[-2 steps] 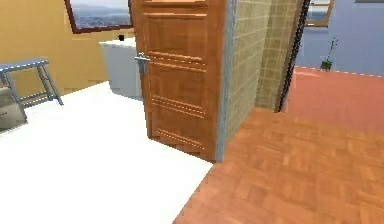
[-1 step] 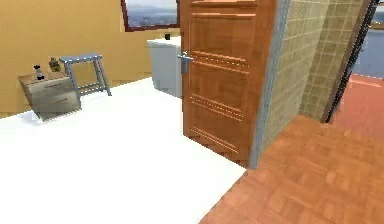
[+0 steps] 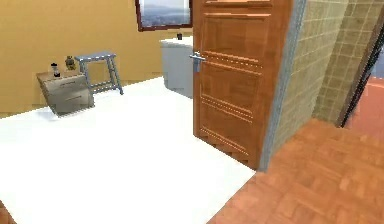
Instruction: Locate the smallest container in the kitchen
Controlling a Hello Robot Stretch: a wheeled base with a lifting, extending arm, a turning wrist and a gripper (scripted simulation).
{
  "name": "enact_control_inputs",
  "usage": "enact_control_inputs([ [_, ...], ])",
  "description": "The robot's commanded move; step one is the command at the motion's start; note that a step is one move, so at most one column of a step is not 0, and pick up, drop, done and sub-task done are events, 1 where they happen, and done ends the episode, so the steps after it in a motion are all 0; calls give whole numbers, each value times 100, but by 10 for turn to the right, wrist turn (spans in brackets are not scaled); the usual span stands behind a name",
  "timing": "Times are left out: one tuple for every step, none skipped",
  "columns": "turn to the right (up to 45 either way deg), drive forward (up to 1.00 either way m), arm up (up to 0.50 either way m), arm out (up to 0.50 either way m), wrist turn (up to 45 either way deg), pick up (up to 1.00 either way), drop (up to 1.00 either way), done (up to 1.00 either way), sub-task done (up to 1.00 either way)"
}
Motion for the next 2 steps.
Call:
enact_control_inputs([
  [0, 45, 0, 0, 0, 0, 0, 0, 0],
  [-420, 0, 0, 0, 0, 0, 0, 0, 0],
])
